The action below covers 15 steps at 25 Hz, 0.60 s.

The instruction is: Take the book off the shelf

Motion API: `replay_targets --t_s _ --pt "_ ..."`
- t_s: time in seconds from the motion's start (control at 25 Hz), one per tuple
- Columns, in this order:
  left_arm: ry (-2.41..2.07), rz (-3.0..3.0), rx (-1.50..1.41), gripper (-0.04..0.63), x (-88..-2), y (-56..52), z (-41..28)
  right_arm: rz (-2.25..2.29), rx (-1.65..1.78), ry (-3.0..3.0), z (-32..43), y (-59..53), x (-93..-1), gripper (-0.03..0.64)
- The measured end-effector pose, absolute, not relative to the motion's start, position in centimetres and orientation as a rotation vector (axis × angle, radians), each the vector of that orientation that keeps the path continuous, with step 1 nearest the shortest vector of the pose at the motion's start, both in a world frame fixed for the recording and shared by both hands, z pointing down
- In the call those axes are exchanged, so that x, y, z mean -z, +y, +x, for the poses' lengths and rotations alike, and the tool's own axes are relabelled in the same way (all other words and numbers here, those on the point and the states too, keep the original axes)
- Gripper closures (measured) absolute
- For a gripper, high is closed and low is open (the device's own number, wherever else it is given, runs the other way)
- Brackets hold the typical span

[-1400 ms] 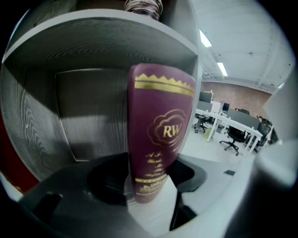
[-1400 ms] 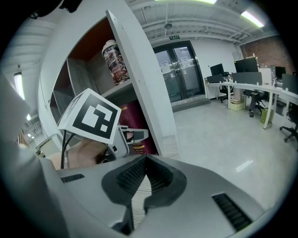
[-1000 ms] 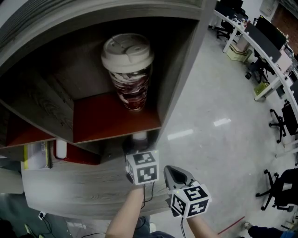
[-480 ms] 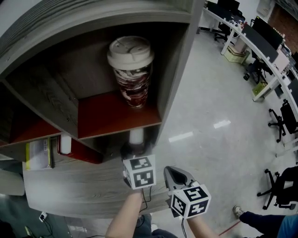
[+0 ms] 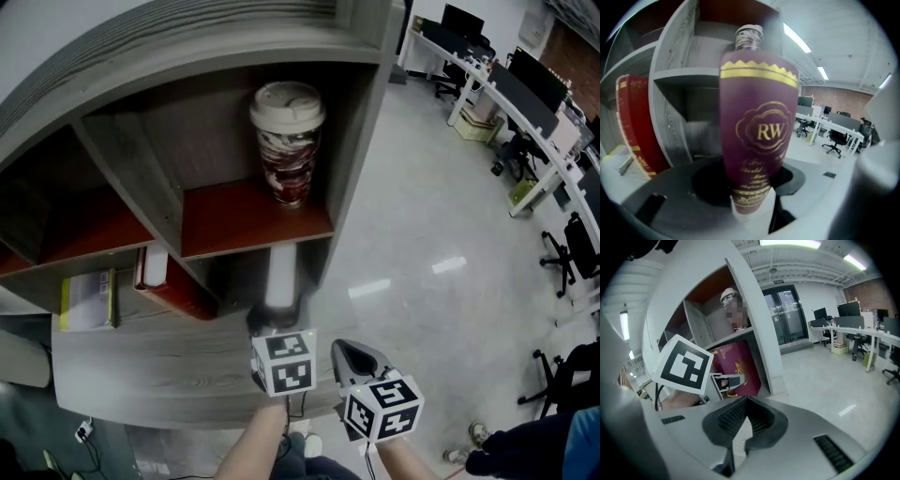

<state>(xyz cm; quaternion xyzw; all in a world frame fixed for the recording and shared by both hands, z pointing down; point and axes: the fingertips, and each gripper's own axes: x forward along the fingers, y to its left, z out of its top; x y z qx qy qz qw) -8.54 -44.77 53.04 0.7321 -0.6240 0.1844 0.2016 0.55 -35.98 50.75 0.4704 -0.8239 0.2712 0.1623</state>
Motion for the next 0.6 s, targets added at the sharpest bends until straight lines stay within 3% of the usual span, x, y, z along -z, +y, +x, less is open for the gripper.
replay_targets --t_s 0.6 --pt "-1.754 2.094 -0.508 0.377 -49.9 -35.3 -8.2 1.317 -0.705 -2.415 0.4 -28.8 -48.2 0.609"
